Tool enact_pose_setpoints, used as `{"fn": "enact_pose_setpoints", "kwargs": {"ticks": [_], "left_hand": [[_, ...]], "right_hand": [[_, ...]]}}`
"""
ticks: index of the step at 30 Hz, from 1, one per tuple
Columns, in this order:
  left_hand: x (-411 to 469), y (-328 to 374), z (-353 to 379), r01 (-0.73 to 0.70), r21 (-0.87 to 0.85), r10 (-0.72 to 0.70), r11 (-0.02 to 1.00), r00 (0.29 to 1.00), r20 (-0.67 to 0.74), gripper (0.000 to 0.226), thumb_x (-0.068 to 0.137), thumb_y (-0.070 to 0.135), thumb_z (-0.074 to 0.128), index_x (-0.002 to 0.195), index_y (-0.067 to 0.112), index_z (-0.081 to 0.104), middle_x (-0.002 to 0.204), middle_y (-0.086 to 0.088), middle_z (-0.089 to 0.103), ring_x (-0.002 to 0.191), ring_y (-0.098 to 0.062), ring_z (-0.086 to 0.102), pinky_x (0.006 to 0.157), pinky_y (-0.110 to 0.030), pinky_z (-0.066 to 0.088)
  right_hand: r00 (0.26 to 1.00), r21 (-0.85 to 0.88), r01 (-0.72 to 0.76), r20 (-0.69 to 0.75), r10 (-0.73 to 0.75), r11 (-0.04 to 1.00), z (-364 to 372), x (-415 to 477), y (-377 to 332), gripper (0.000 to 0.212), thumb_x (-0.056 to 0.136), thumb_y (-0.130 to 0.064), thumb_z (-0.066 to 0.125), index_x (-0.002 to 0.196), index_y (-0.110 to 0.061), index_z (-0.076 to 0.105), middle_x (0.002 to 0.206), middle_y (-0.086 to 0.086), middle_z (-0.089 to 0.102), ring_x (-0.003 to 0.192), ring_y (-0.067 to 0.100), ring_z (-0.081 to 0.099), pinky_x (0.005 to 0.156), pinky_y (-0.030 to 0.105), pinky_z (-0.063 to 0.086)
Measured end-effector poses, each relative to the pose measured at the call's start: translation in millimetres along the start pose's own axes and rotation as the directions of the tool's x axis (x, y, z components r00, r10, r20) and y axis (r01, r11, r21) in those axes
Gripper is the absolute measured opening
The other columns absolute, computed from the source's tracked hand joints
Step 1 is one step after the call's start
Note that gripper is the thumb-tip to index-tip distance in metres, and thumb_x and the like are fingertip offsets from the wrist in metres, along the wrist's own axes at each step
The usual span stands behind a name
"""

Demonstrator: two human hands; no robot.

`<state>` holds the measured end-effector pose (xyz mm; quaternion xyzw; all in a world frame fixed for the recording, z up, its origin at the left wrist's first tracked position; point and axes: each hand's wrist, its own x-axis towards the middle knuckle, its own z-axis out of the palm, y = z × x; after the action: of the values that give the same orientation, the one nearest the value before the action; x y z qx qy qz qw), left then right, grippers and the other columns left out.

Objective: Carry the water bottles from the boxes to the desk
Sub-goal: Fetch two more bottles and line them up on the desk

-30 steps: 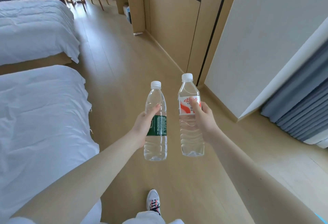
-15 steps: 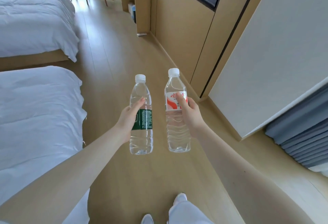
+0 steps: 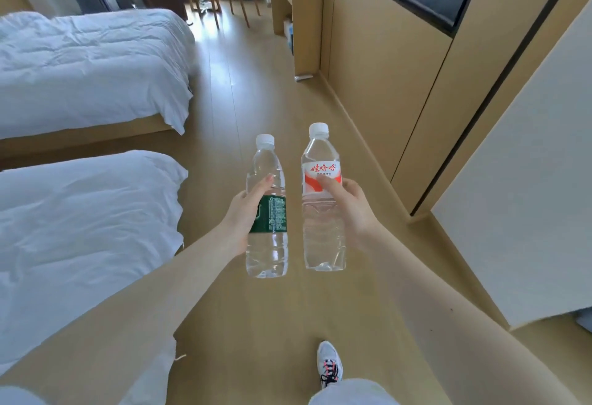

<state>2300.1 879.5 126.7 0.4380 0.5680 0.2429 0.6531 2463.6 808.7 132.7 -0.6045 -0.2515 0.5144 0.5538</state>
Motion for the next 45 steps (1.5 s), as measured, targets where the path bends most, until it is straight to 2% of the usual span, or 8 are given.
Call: {"fn": "enact_pose_setpoints", "kwargs": {"ticks": [6,9,15,22,26,32,38,45], "left_hand": [[60,59,50,-0.021,-0.01,0.02,1.0,0.999,-0.026,0.05,0.083,0.06,0.059,0.113,0.02,0.059,0.092,-0.001,0.066,0.084,-0.014,0.062,0.076,-0.032,0.045],[83,71,60,0.001,-0.046,-0.002,0.999,1.0,-0.01,0.071,0.067,0.07,0.067,0.116,0.02,0.062,0.102,-0.009,0.071,0.097,-0.026,0.068,0.094,-0.045,0.05],[128,88,61,0.004,-0.03,-0.005,1.0,0.999,-0.053,0.064,0.074,0.066,0.065,0.118,0.02,0.059,0.104,-0.008,0.069,0.096,-0.021,0.065,0.099,-0.043,0.046],[198,119,36,-0.012,-0.024,0.011,1.0,1.0,-0.013,0.06,0.076,0.066,0.065,0.113,0.019,0.062,0.102,-0.009,0.07,0.095,-0.023,0.066,0.094,-0.042,0.048],[249,152,16,-0.072,-0.034,0.073,0.997,0.997,0.023,0.043,0.085,0.058,0.06,0.103,0.02,0.064,0.095,-0.007,0.069,0.08,-0.016,0.064,0.069,-0.03,0.047],[321,208,-21,-0.078,-0.115,0.087,0.99,0.994,0.072,0.068,0.071,0.067,0.068,0.114,0.014,0.062,0.1,-0.013,0.072,0.096,-0.03,0.069,0.096,-0.048,0.05],[378,235,-48,-0.085,-0.217,0.101,0.973,0.993,0.067,0.068,0.075,0.061,0.068,0.121,0.012,0.058,0.099,-0.014,0.071,0.088,-0.031,0.071,0.084,-0.046,0.055],[433,259,-67,-0.07,-0.217,0.085,0.974,0.994,0.063,0.09,0.054,0.072,0.075,0.12,0.013,0.06,0.099,-0.013,0.072,0.092,-0.032,0.071,0.095,-0.053,0.049]], "right_hand": [[1.0,-0.021,0.023,0.011,-0.023,1.0,-33,86,-36,0.045,0.087,-0.038,0.068,0.111,0.0,0.064,0.092,0.01,0.066,0.066,0.017,0.062,0.058,0.024,0.05],[1.0,0.014,0.005,0.007,-0.005,1.0,-42,116,-45,0.039,0.092,-0.035,0.062,0.114,-0.003,0.059,0.093,0.007,0.063,0.059,0.01,0.062,0.05,0.018,0.048],[0.998,0.018,-0.058,0.021,0.058,0.998,-36,167,-54,0.046,0.091,-0.044,0.06,0.118,-0.006,0.061,0.104,0.009,0.07,0.092,0.025,0.067,0.091,0.04,0.051],[0.998,-0.009,-0.059,0.004,0.06,0.998,-12,225,-69,0.023,0.093,-0.037,0.058,0.102,-0.016,0.059,0.086,0.0,0.066,0.071,0.015,0.064,0.073,0.031,0.052],[0.999,-0.057,-0.036,-0.034,0.034,0.998,13,267,-91,0.024,0.092,-0.04,0.06,0.1,-0.018,0.056,0.093,0.003,0.063,0.075,0.018,0.062,0.078,0.035,0.049],[0.998,-0.061,0.031,-0.058,-0.035,0.998,64,332,-137,0.035,0.091,-0.041,0.061,0.109,-0.012,0.059,0.093,0.005,0.067,0.076,0.019,0.064,0.081,0.039,0.051],[0.996,-0.063,0.041,-0.082,-0.046,0.997,104,383,-151,0.037,0.092,-0.043,0.059,0.108,-0.01,0.061,0.089,0.006,0.069,0.075,0.019,0.066,0.081,0.04,0.054],[0.995,-0.078,0.017,-0.097,-0.025,0.997,126,439,-161,0.026,0.094,-0.043,0.056,0.085,-0.019,0.057,0.08,0.001,0.066,0.067,0.013,0.061,0.065,0.029,0.053]]}}
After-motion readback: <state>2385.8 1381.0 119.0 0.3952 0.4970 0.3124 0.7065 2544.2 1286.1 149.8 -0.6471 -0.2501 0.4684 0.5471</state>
